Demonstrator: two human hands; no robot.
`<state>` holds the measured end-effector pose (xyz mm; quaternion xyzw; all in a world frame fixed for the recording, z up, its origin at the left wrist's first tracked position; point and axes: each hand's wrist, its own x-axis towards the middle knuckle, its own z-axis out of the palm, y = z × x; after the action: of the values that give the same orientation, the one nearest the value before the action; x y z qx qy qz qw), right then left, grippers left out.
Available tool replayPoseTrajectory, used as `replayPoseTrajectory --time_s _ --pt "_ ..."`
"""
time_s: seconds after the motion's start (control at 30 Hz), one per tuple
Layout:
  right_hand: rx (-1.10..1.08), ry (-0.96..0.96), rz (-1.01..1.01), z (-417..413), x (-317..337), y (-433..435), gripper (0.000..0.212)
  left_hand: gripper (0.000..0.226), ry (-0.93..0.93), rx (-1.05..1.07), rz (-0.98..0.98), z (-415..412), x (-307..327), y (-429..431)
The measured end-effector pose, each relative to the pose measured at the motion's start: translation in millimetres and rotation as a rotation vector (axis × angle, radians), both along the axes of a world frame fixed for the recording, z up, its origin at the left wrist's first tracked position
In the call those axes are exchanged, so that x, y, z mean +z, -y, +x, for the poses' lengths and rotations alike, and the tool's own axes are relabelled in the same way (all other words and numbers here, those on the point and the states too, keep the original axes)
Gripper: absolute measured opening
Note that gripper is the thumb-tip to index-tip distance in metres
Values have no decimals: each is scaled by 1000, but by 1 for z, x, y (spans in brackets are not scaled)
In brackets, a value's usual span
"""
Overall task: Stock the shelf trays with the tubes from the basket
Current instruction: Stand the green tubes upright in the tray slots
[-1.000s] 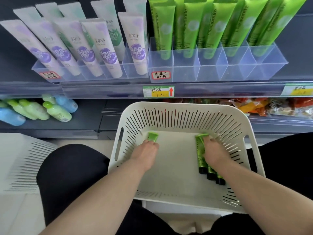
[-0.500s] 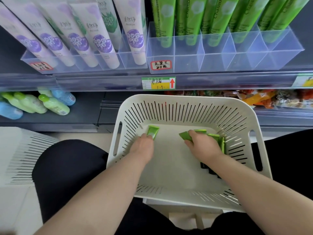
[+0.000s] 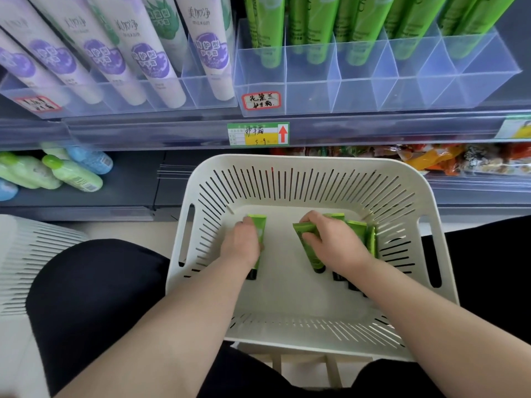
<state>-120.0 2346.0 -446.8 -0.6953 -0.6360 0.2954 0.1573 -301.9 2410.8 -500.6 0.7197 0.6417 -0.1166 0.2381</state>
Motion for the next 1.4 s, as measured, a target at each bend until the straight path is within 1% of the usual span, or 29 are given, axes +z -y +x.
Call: replayPoseTrajectory --time_s 0.13,0.17,0.23,0.3,0.37,0.4,0.53,0.6,0.7,0.77,0.87,1.0,1.1,1.3,1.4 --pt "5 88 33 4 0 -3 21 32 6 37 -10 6 -4 0" --pt "22 110 27 5 1 -3 21 30 -13 7 -24 6 -4 2" --pt "57 150 9 6 2 -4 21 26 -75 -116 -54 6 -4 6" --pt "78 181 -10 6 3 -4 20 24 -80 -185 -62 5 -2 10" --pt "90 197 -15 6 6 -3 19 13 8 -164 -48 6 5 9" --pt "95 205 -15 6 8 -3 19 12 74 -142 -35 7 11 9" --pt "102 250 22 11 23 -2 19 27 347 -52 64 12 38 6" --pt "90 262 71 14 33 -1 18 23 479 16 91 18 54 6" --pt "45 278 177 19 52 1 19 18 605 67 155 28 79 7" --pt "27 320 233 24 69 2 21 14 675 67 230 35 98 7" --pt "-14 384 296 34 100 2 22 20 749 12 332 46 130 5" --pt "-98 436 423 53 149 1 22 11 799 -79 429 71 181 0" --pt "-147 462 490 70 188 -2 24 10 824 -129 531 92 225 -4" --pt "-325 500 713 113 261 -17 23 15 927 -147 661 129 294 -12" --pt "-371 525 756 132 277 -30 23 14 941 -133 712 143 314 -17"
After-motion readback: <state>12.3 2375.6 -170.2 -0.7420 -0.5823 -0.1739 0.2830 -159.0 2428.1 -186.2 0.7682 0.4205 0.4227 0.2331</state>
